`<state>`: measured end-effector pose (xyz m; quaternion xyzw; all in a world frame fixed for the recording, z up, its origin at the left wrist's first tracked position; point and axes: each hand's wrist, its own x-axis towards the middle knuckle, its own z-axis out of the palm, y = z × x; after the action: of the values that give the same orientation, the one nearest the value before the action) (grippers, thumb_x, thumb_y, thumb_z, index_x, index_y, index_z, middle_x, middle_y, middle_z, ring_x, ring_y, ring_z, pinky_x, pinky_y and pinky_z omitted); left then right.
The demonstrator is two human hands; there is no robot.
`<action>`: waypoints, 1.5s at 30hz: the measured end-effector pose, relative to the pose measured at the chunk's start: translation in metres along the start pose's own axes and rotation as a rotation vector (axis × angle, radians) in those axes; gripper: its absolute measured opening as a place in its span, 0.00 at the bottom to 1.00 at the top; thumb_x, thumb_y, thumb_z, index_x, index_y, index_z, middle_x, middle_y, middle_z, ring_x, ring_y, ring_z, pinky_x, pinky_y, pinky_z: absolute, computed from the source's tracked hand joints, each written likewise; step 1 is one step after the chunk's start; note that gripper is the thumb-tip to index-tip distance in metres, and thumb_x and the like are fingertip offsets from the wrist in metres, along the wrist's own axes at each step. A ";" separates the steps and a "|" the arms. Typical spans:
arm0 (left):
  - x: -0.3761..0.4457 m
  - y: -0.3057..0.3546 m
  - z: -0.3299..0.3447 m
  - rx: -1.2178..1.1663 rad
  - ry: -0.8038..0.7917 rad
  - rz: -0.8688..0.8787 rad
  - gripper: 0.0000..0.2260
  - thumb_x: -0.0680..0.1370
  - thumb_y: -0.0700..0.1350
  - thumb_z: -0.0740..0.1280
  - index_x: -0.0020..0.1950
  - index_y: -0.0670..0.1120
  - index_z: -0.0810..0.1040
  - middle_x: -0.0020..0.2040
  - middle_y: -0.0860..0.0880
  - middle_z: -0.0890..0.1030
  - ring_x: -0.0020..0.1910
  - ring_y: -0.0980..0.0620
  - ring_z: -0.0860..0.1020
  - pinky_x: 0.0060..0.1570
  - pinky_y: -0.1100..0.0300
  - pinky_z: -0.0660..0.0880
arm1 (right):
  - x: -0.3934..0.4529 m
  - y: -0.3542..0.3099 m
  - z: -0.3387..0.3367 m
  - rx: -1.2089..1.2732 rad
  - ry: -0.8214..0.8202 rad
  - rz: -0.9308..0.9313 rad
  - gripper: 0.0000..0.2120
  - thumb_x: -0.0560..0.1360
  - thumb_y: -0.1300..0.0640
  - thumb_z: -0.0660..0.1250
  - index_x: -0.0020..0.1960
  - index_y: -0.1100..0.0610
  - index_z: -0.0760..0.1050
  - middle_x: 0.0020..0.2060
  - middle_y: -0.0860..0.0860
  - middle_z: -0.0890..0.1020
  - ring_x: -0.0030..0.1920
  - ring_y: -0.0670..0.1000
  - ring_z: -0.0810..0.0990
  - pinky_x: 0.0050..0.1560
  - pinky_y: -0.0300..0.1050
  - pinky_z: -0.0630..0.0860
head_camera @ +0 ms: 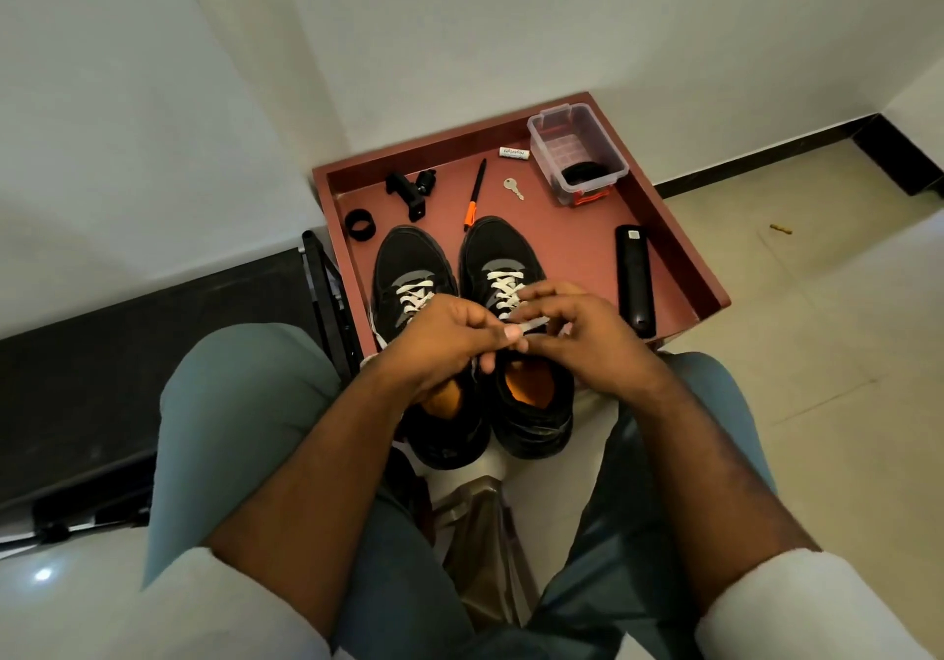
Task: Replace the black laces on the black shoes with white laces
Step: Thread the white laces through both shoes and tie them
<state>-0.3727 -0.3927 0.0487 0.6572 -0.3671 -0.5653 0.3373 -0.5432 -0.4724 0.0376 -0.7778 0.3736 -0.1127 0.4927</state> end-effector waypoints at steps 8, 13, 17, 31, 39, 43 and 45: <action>0.003 -0.007 -0.016 0.061 0.058 0.002 0.05 0.77 0.41 0.70 0.44 0.41 0.83 0.35 0.46 0.83 0.30 0.61 0.76 0.35 0.72 0.72 | 0.000 0.022 -0.008 -0.228 0.191 0.091 0.18 0.71 0.56 0.74 0.58 0.42 0.79 0.61 0.37 0.73 0.66 0.45 0.68 0.70 0.57 0.61; 0.002 -0.003 0.000 0.071 0.039 -0.013 0.07 0.75 0.44 0.72 0.43 0.40 0.84 0.33 0.42 0.83 0.20 0.57 0.68 0.24 0.65 0.65 | -0.003 0.009 0.020 0.090 0.106 -0.023 0.11 0.73 0.60 0.72 0.54 0.51 0.83 0.46 0.42 0.84 0.49 0.40 0.81 0.53 0.39 0.77; 0.011 -0.017 -0.004 0.115 0.270 0.002 0.07 0.72 0.45 0.75 0.45 0.43 0.82 0.36 0.41 0.83 0.23 0.52 0.72 0.26 0.58 0.73 | -0.001 0.024 0.018 0.045 0.323 -0.003 0.07 0.73 0.61 0.72 0.49 0.55 0.84 0.41 0.48 0.83 0.45 0.45 0.81 0.47 0.37 0.77; 0.024 -0.036 0.028 -0.121 0.382 -0.089 0.07 0.73 0.31 0.70 0.50 0.38 0.82 0.37 0.44 0.82 0.33 0.51 0.79 0.36 0.56 0.80 | 0.012 0.037 0.054 0.096 0.528 0.142 0.05 0.72 0.60 0.73 0.47 0.57 0.85 0.39 0.50 0.83 0.42 0.47 0.81 0.48 0.43 0.77; 0.019 -0.029 0.028 -0.258 0.335 -0.111 0.06 0.74 0.31 0.69 0.44 0.41 0.79 0.37 0.45 0.81 0.34 0.52 0.79 0.35 0.64 0.79 | 0.010 0.030 0.059 -0.075 0.467 0.133 0.06 0.75 0.58 0.70 0.46 0.57 0.84 0.40 0.53 0.83 0.42 0.51 0.80 0.47 0.48 0.77; 0.020 -0.028 0.025 -0.261 0.306 -0.115 0.05 0.78 0.34 0.67 0.43 0.42 0.79 0.36 0.44 0.80 0.33 0.51 0.78 0.33 0.64 0.79 | 0.011 0.028 0.060 -0.222 0.430 0.107 0.07 0.76 0.56 0.68 0.46 0.58 0.84 0.39 0.54 0.81 0.41 0.53 0.79 0.43 0.49 0.76; 0.023 -0.031 0.023 -0.224 0.320 -0.110 0.08 0.80 0.36 0.65 0.42 0.43 0.78 0.36 0.44 0.80 0.32 0.51 0.78 0.32 0.62 0.79 | 0.010 0.028 0.057 -0.213 0.383 0.083 0.07 0.76 0.57 0.68 0.48 0.58 0.84 0.41 0.53 0.82 0.43 0.53 0.79 0.44 0.47 0.75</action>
<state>-0.3902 -0.3980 0.0078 0.7160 -0.2072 -0.5085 0.4311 -0.5181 -0.4469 -0.0159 -0.7738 0.5018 -0.1978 0.3321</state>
